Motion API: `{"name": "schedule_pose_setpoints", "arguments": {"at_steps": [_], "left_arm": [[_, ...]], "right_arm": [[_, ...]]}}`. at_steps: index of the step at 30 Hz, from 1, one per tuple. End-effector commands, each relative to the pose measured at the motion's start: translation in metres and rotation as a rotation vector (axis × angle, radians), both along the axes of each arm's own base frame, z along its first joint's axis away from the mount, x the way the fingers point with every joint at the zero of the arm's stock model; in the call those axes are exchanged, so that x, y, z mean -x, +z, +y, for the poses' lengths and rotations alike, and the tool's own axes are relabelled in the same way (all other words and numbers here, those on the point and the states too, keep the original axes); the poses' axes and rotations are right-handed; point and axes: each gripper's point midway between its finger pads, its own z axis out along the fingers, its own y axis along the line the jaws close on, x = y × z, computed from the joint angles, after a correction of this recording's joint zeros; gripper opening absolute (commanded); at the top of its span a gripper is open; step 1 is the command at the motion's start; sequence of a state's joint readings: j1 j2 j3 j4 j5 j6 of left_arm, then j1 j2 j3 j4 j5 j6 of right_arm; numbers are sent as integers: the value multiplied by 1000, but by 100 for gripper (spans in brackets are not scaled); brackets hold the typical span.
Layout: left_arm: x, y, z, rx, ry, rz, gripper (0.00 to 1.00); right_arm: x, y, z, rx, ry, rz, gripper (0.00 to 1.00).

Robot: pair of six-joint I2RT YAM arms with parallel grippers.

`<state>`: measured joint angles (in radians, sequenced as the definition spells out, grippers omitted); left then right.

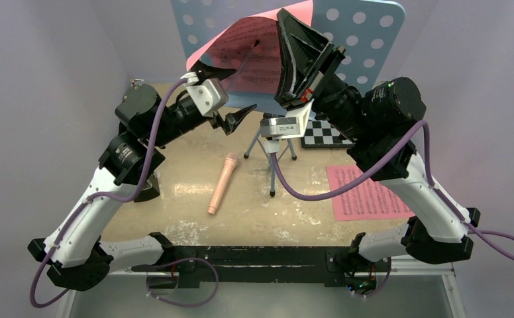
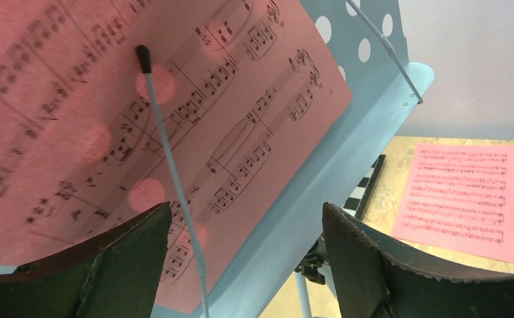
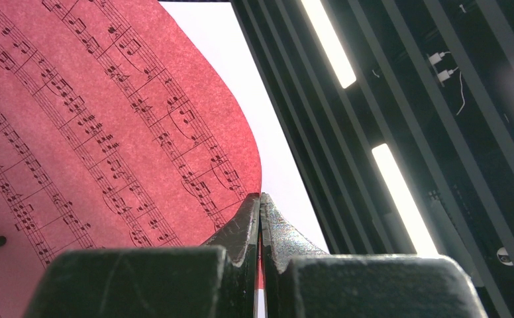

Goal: Pack up the instrument practice props

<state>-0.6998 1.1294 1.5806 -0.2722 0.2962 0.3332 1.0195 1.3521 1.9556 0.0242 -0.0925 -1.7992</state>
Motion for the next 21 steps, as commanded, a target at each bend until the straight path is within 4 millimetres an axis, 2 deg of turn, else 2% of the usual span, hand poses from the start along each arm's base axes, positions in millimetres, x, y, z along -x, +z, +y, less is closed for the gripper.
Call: {"name": "schedule_pose_setpoints", "arguments": {"at_steps": [1, 6, 13, 18, 21], "left_arm": [[8, 10, -6, 6, -58, 10, 87], [19, 7, -14, -5, -133, 32, 81], [13, 15, -5, 20, -71, -8, 74], [17, 15, -2, 18, -73, -18, 70], [19, 16, 1, 17, -67, -30, 69]], "right_arm": [[13, 24, -30, -97, -13, -37, 0], [13, 25, -31, -99, -13, -40, 0], [14, 30, -33, -108, -19, -52, 0], [12, 64, -46, -175, -47, -100, 0], [17, 88, -62, -227, -63, -149, 0]]}}
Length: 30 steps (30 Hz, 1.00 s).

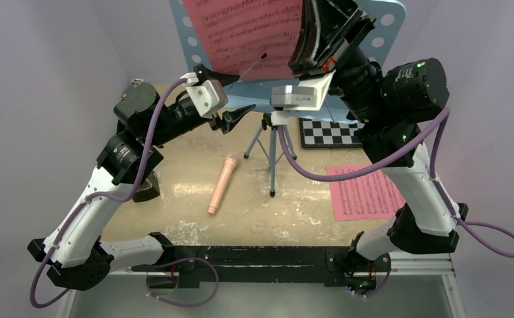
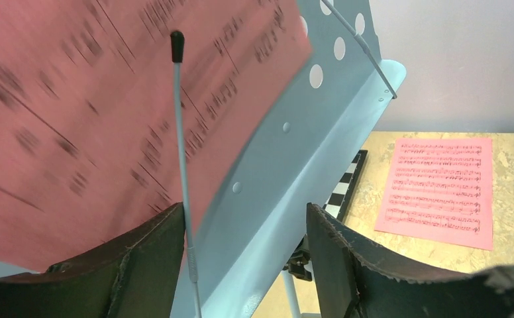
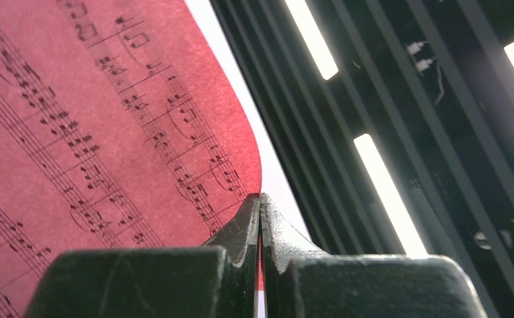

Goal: Pack up the instrument practice props

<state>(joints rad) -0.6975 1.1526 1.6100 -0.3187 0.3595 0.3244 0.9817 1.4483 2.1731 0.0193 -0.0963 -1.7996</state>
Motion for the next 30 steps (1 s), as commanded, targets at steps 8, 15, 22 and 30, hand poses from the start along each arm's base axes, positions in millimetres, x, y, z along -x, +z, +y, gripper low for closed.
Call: {"name": "schedule_pose_setpoints", "arguments": {"at_steps": [8, 15, 22, 30], "left_arm": [[3, 30, 34, 50, 135, -169, 82], [-5, 42, 57, 52, 265, -256, 89], [0, 33, 55, 40, 236, -221, 90], [18, 11, 52, -33, 156, -231, 90]], "right_arm": [[38, 71, -82, -206, -75, -217, 0], [77, 92, -132, -286, -121, -316, 0], [99, 95, -170, -286, -222, -354, 0], [80, 28, -207, -244, -332, -91, 0]]}}
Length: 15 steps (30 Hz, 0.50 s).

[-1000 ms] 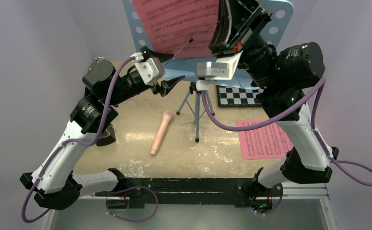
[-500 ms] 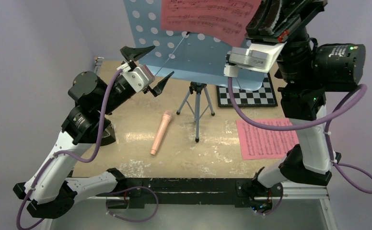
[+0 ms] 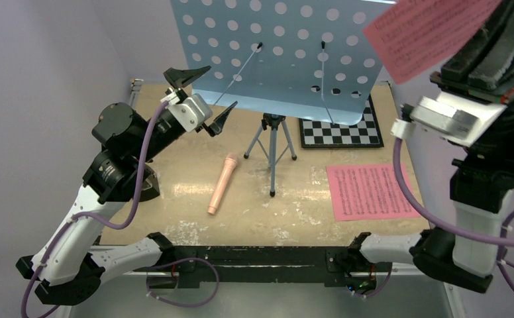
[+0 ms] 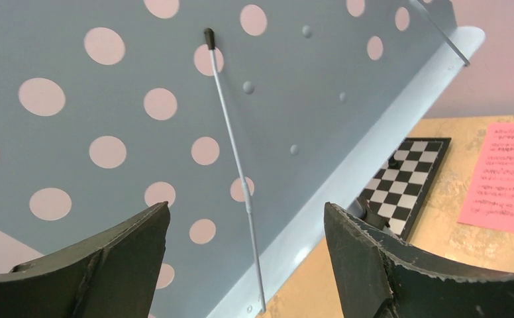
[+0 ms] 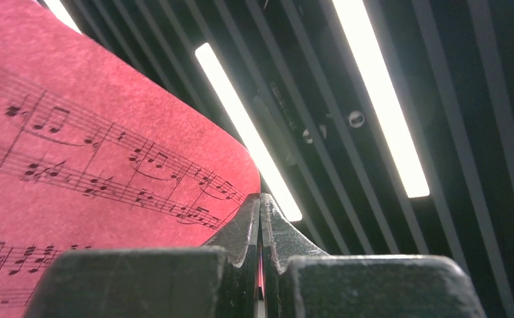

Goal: Pack up the instrument practice props

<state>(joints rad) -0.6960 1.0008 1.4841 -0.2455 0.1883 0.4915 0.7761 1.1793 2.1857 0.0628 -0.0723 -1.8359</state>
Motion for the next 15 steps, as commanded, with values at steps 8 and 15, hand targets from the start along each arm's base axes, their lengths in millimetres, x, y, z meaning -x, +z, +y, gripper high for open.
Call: {"name": "schedule_pose_setpoints", "arguments": {"at_steps": [8, 15], "left_arm": [[15, -13, -3, -54, -65, -17, 90], [13, -17, -4, -61, -62, -6, 90]], "right_arm": [[-29, -118, -63, -126, -107, 445, 0], [-27, -204, -102, -279, -114, 698, 0]]}}
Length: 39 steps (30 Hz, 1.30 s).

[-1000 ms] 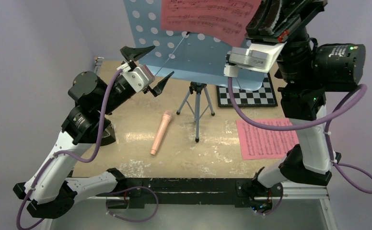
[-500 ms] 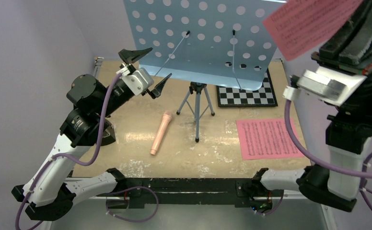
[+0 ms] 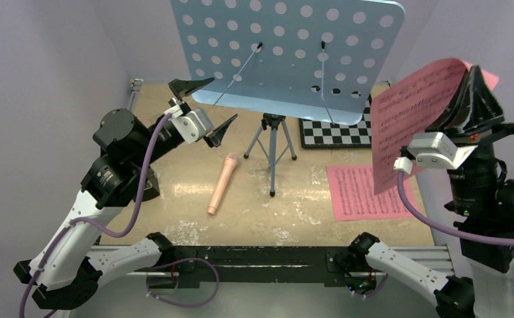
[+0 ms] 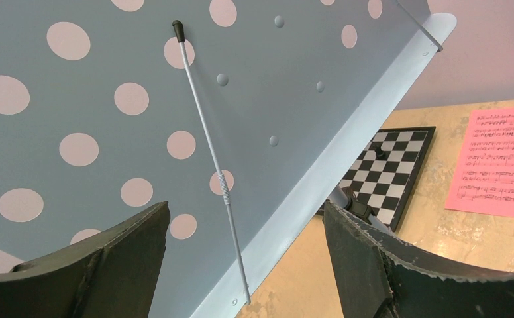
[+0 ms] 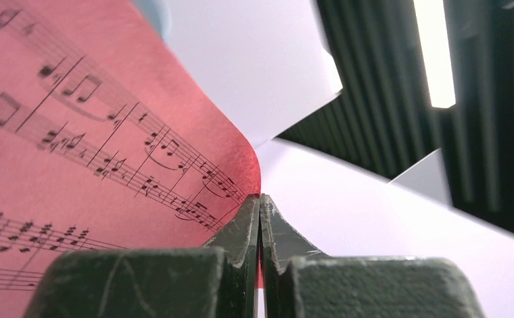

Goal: Pack up the instrument practice props

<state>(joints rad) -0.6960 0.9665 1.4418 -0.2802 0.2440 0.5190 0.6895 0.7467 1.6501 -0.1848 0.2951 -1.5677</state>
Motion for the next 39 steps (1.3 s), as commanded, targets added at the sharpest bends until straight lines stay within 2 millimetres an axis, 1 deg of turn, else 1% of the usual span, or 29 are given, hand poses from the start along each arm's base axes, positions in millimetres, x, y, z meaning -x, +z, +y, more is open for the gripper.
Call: {"name": "schedule_pose_setpoints", "arguments": {"at_steps": [1, 3, 5, 6, 7, 9, 13, 15, 19, 21, 23, 25, 26, 29, 30, 32, 35, 39], "left_arm": [[3, -3, -2, -11, -14, -3, 90], [4, -6, -1, -11, -15, -1, 90], [2, -11, -1, -11, -11, 0, 90], [2, -12, -1, -10, -9, -1, 90], [1, -12, -1, -7, -5, -3, 90], [-1, -10, 1, 2, 10, -5, 90], [-5, -8, 5, -7, 40, -29, 90], [-6, -9, 5, -9, 43, -31, 90], [-7, -12, 2, -9, 37, -28, 90], [-9, -13, 1, -11, 36, -24, 90], [-9, -12, -1, -12, 32, -25, 90], [-10, -11, -3, -13, 26, -25, 91], [-10, -11, -3, -14, 24, -24, 91], [-10, -10, -5, -20, 18, -17, 91], [-10, -11, -6, -24, 14, -15, 91], [-9, -10, -6, -32, 9, -17, 91], [-10, -10, -5, -39, 16, -19, 91], [-11, -12, -4, -46, 24, -20, 91]], "right_arm": [[11, -70, -40, -161, -27, 196, 0], [8, -112, -38, -181, -4, 302, 0], [3, -162, -31, -178, 25, 425, 0], [-1, -190, -25, -168, 38, 496, 0], [-1, -212, -22, -184, 57, 557, 0], [0, -244, -22, -192, 57, 632, 0], [7, -288, -15, -176, 98, 750, 0], [5, -300, -11, -184, 104, 787, 0], [-2, -309, 0, -173, 125, 825, 0], [-1, -319, 7, -163, 155, 876, 0], [2, -339, 18, -141, 197, 964, 0], [6, -371, 35, -70, 248, 1096, 0], [6, -382, 41, -58, 257, 1144, 0], [1, -407, 62, -40, 294, 1275, 0], [-3, -409, 69, -51, 306, 1297, 0], [-12, -406, 83, -97, 330, 1329, 0], [-24, -404, 97, -170, 333, 1370, 0], [-34, -416, 108, -285, 311, 1434, 0]]}}
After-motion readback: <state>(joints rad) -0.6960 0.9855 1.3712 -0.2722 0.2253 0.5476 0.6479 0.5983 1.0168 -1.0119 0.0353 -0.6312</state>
